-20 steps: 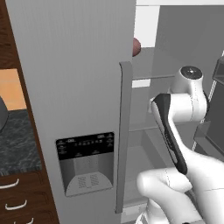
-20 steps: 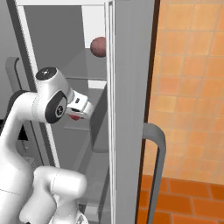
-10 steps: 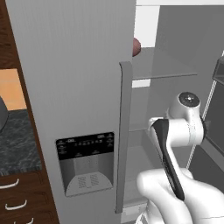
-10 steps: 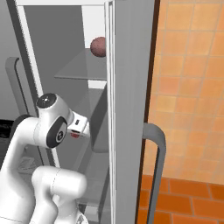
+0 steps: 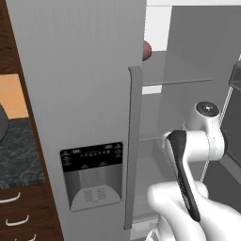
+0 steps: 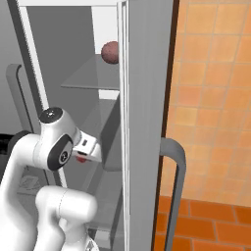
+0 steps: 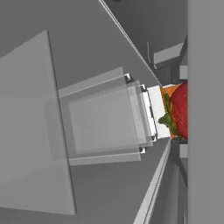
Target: Take the strawberry from the fridge and place it on top of the pancake, located on the dining counter.
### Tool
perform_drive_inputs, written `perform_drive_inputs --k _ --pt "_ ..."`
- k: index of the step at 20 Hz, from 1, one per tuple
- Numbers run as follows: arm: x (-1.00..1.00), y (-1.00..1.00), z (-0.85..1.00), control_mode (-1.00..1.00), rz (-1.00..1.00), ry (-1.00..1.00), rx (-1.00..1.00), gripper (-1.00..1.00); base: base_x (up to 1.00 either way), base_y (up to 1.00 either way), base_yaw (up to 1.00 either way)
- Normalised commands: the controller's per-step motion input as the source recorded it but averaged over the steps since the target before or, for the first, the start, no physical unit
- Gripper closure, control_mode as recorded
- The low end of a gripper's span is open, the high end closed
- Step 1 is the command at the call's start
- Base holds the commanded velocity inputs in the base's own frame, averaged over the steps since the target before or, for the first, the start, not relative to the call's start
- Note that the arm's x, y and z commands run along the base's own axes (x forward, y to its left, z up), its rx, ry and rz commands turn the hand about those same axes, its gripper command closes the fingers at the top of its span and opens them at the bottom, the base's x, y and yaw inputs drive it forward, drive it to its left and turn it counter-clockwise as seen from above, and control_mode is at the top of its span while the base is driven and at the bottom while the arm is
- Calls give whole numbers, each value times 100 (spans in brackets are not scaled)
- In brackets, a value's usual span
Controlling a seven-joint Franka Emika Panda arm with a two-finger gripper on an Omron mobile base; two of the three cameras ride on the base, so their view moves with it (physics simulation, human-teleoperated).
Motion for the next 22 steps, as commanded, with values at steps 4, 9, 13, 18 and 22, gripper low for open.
perform_drive_inputs --k 4,9,13,18,22 --pt "-70 13 -9 -100 8 0 0 100 0 0 0" --pt "-25 10 -22 -100 4 0 0 100 0 0 0" --pt "0 0 0 -100 0 0 0 100 0 0 0" --pt "-8 0 0 -100 0 0 0 100 0 0 0" --pt "0 0 0 100 0 0 0 100 -65 31 1"
